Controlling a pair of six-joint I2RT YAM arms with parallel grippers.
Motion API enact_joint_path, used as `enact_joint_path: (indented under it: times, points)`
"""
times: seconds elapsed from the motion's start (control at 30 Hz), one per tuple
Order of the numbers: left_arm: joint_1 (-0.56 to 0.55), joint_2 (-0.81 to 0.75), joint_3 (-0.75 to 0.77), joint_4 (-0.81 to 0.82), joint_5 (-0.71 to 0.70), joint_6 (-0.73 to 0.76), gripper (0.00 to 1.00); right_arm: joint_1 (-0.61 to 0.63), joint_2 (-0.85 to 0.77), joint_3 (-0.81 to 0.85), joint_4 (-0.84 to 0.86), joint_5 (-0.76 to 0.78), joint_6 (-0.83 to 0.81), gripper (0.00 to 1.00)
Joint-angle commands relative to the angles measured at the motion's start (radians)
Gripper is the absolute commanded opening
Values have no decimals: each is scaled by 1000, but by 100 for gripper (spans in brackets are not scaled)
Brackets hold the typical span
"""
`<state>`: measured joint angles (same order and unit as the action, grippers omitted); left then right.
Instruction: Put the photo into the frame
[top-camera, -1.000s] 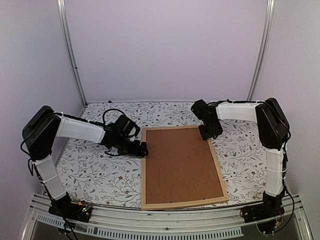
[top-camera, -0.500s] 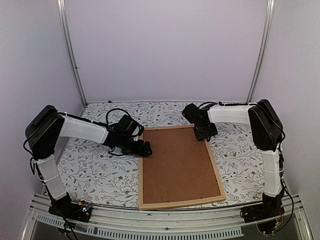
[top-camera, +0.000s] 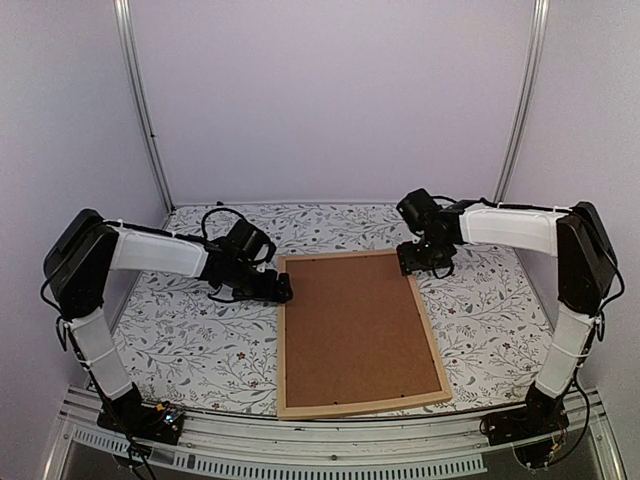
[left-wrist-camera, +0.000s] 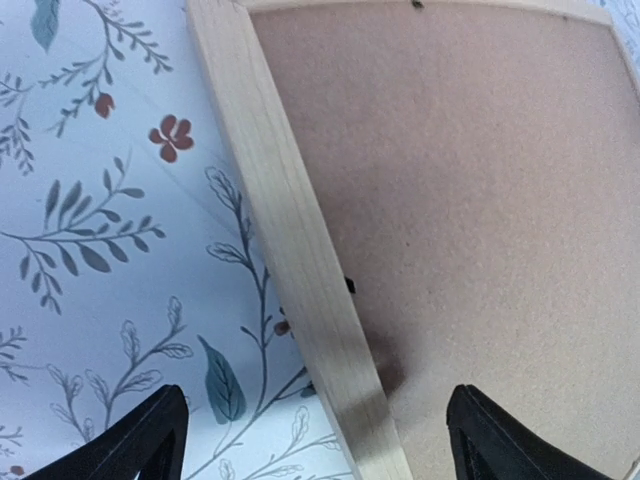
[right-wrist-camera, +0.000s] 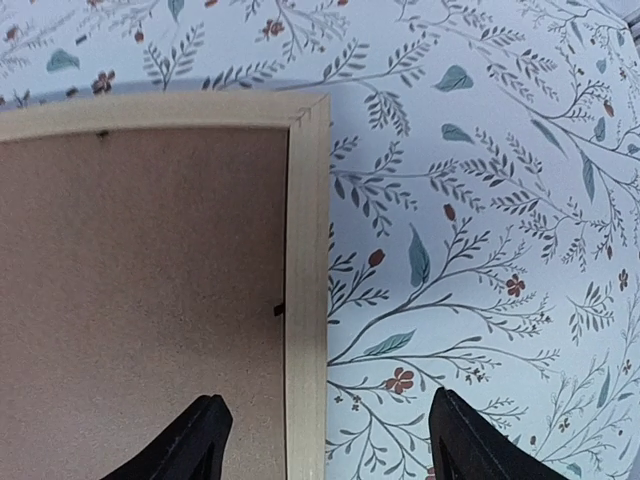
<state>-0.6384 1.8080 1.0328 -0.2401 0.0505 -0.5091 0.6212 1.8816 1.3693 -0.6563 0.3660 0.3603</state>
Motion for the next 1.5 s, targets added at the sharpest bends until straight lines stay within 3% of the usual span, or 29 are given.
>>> enact_joint_path:
  times: [0.0,0.3,0.6,0.77,1.47]
  points:
    - [42,-37,40,-24,-13,34,93,-104,-130,-65,114,-158,-16,74]
    - [96,21,97,-22,59,64,89,-196,-169,-163,191,-283,-33,75]
    - [130,93,164,-34,76,50,66,-198,-140,-190,220,-324,-44,75]
    - [131,114,171,-60,89,44,60,-204,-122,-198,218,-333,-49,75]
    - [63,190,188,-102,59,22,58,-206,-76,-256,248,-404,-52,74]
